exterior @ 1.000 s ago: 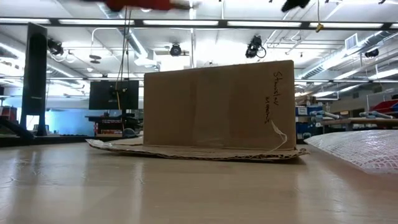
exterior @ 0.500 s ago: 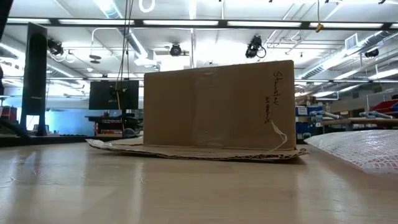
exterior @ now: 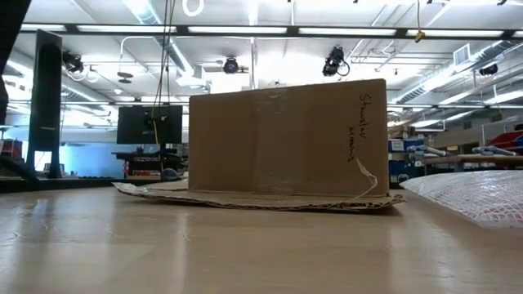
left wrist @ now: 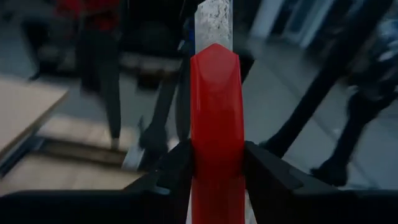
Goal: Unpack boxes
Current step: Break down cardboard box until it is fully flat
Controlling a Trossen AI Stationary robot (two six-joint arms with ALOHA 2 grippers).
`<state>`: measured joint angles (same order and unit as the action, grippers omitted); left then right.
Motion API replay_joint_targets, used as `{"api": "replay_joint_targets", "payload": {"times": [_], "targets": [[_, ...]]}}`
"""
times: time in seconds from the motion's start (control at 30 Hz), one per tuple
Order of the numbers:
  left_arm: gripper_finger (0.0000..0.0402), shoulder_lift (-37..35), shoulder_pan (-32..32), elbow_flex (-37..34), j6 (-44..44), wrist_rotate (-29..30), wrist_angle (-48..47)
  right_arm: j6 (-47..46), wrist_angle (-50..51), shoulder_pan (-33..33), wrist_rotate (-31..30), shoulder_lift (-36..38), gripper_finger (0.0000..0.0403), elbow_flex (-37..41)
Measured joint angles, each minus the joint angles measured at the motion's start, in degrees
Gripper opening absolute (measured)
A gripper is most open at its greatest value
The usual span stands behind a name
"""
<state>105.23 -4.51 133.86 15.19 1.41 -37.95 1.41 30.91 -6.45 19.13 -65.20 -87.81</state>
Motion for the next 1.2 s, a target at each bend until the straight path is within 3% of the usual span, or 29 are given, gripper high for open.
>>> {"api": "replay_joint_targets", "payload": {"times": [0.17,0.33,0.77,1.0,1.2], "targets": [[0.0133,0.31,3.05,-0.04,0.33,-10.22,5.87,-1.86,-8.74,0.01,6.78,-2.99,0.0197,0.02],[0.0133,0.26,4.15,-0.04,1.72,-15.30,6.49,-1.79,-11.97,-0.18,9.28,-3.68,0.0190,0.06],[0.0133,0.22,6.67,-0.04,-0.12,-14.63,16.75,-7.04,-7.34,-2.74,13.49,-3.03,0.0193,0.07],[0.0133,1.15,7.56,-0.10,-0.03,-16.92,17.44,-8.53,-12.45,-2.75,14.64,-4.94,0.0233,0.03],[0.0133,2.18,7.54,-0.08,0.03,-17.88,17.81,-10.40,-16.21,-2.74,20.22,-6.98,0.0255,0.07]]}}
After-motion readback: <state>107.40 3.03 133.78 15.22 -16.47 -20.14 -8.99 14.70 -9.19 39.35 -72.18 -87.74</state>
